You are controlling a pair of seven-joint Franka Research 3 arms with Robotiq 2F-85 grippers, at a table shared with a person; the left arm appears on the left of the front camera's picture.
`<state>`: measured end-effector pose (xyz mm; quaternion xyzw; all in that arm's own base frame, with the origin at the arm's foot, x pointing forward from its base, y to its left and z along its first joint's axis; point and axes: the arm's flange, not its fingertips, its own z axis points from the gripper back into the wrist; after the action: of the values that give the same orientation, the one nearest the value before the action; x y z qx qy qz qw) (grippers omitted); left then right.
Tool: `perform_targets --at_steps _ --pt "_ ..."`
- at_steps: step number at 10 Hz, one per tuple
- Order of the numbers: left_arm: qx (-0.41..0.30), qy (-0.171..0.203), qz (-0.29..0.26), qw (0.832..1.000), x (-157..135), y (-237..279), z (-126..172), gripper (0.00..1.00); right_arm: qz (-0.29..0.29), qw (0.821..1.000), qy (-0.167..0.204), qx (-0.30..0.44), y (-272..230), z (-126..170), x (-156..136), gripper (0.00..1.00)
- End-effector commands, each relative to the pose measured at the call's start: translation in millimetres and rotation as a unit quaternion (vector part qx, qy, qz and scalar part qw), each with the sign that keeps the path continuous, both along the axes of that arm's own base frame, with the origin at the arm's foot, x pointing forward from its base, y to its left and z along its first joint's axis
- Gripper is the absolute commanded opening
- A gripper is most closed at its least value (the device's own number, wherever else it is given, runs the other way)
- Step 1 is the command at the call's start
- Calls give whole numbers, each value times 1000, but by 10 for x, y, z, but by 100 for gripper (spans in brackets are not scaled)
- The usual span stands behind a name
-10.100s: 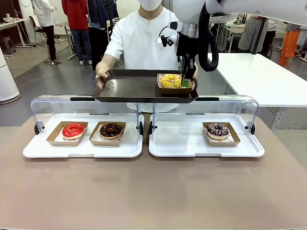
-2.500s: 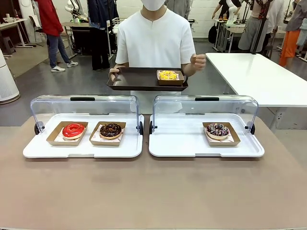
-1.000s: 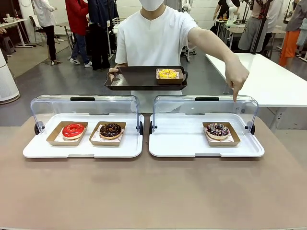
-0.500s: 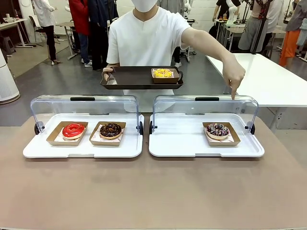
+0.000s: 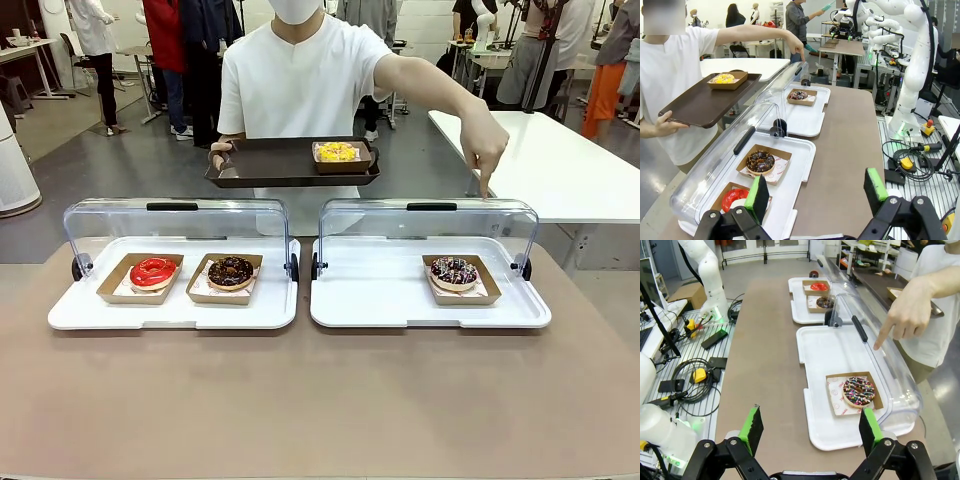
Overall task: Provide the desired donut to the person.
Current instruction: Pick up and lift the Paper togo box containing the Donut pointed at by the person.
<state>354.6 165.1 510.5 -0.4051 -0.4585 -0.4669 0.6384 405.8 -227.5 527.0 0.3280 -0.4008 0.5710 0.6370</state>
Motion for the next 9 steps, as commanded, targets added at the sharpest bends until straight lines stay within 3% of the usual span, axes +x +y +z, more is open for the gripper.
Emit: perform_targets --at_steps 1,4,6,9 --pt "-3 -3 -1 1000 -16 7 16 100 -1 1000 0 1 -7 -2 -1 100" --pt "-3 -3 -1 1000 -16 7 16 100 0 1000 0 0 0 0 0 100" --pt "-3 -3 -1 1000 -16 7 16 100 64 994 26 -80 358 231 -47 100" --pt "-3 -3 -1 1000 -16 7 16 100 136 973 118 -144 1048 434 -28 100"
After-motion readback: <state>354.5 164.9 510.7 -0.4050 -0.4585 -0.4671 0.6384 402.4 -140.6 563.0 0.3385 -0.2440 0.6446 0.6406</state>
